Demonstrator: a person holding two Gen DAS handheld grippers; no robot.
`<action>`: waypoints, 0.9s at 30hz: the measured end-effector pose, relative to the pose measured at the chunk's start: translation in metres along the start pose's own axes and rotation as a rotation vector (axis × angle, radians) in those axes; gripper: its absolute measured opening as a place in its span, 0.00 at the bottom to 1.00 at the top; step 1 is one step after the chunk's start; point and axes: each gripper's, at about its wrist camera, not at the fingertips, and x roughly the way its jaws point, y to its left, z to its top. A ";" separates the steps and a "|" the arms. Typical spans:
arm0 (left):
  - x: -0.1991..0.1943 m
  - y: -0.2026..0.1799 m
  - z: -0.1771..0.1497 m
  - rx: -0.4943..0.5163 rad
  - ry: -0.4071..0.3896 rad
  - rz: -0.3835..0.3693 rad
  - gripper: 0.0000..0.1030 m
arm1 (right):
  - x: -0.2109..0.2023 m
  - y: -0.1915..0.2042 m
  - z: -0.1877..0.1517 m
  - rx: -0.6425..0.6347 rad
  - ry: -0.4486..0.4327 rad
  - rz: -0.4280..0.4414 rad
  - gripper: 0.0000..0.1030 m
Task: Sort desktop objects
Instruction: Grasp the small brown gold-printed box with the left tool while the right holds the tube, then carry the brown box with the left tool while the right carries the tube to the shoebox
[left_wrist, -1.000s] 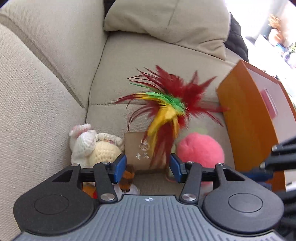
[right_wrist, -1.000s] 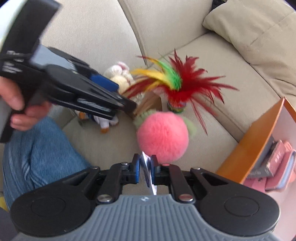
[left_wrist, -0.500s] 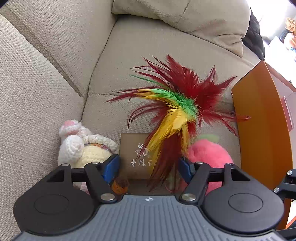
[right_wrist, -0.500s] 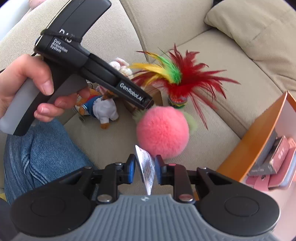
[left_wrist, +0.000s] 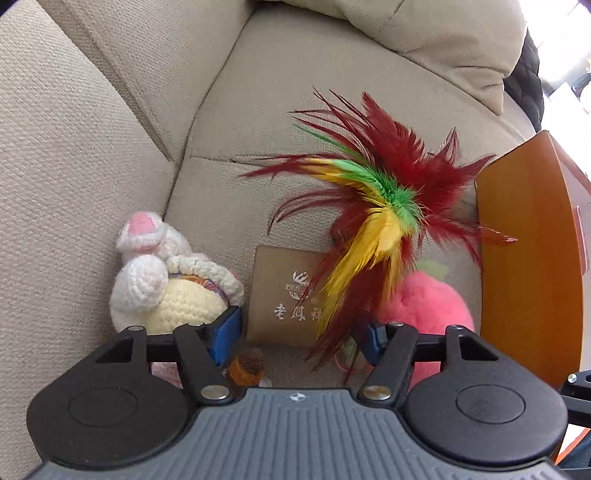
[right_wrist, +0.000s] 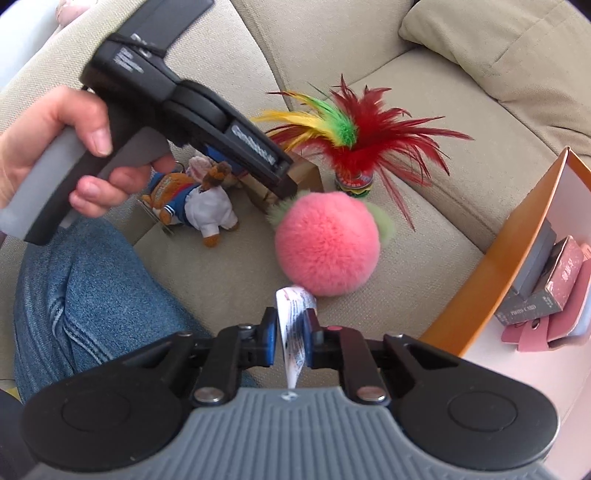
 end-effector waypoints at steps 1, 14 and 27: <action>0.002 0.000 0.000 -0.004 0.001 -0.001 0.71 | 0.000 0.000 0.000 0.002 -0.002 -0.001 0.15; -0.052 -0.001 -0.035 0.040 -0.117 0.051 0.67 | -0.031 -0.004 -0.010 0.078 -0.083 0.028 0.13; -0.163 -0.087 -0.067 0.266 -0.341 -0.018 0.66 | -0.145 -0.017 -0.039 0.164 -0.266 -0.019 0.12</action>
